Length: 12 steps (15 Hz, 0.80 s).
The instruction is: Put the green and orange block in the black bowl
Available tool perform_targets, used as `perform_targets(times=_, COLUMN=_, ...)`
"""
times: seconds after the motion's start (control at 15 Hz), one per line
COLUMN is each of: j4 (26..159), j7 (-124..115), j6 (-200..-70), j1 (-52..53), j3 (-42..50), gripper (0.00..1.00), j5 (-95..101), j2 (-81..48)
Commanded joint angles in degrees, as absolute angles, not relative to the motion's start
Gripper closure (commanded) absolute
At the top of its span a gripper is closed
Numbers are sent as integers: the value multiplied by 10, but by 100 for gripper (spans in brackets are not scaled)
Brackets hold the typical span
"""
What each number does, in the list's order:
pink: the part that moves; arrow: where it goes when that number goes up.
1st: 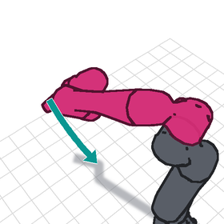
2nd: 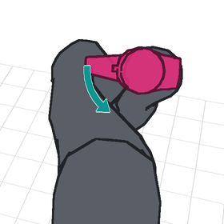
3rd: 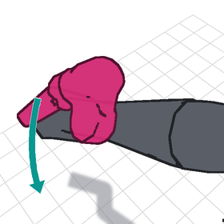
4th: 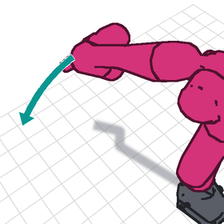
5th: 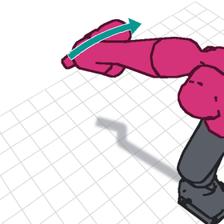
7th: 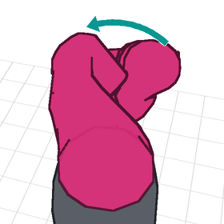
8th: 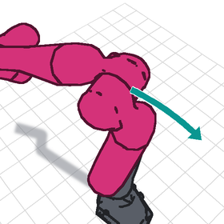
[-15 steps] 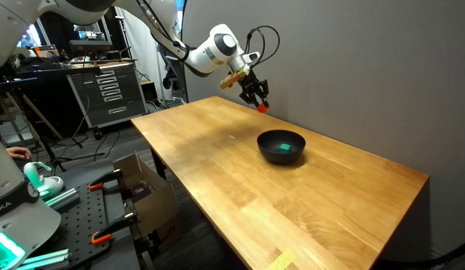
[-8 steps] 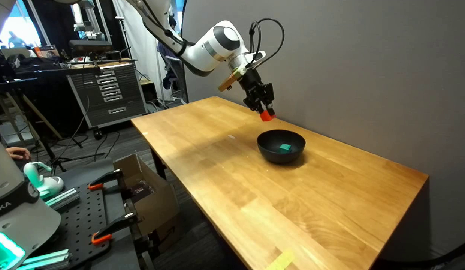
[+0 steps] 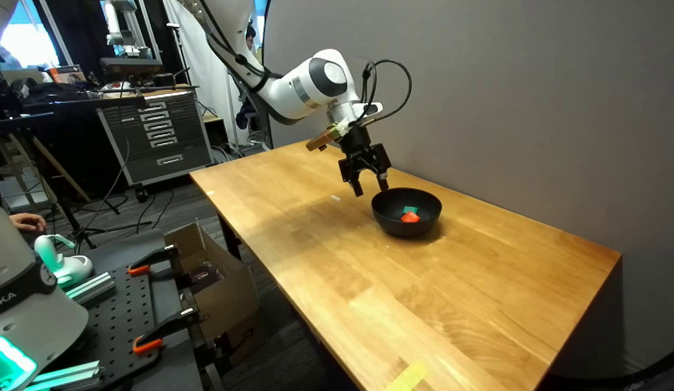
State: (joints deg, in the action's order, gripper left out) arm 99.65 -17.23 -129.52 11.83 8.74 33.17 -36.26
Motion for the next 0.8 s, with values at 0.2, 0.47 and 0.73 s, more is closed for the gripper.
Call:
perform_targets(times=0.2, j4=1136, j7=-15, j6=-1268, j1=61, j3=-19, gripper=0, j5=155, j2=-199)
perform_targets(times=0.47, j4=1208, j7=65, j6=-1205, j1=35, j3=-52, gripper=0, j5=20, j2=-87)
perform_targets(times=0.73, j4=1209, j7=60, j6=-1183, j1=43, j3=-43, gripper=0, j5=-12, j2=-71)
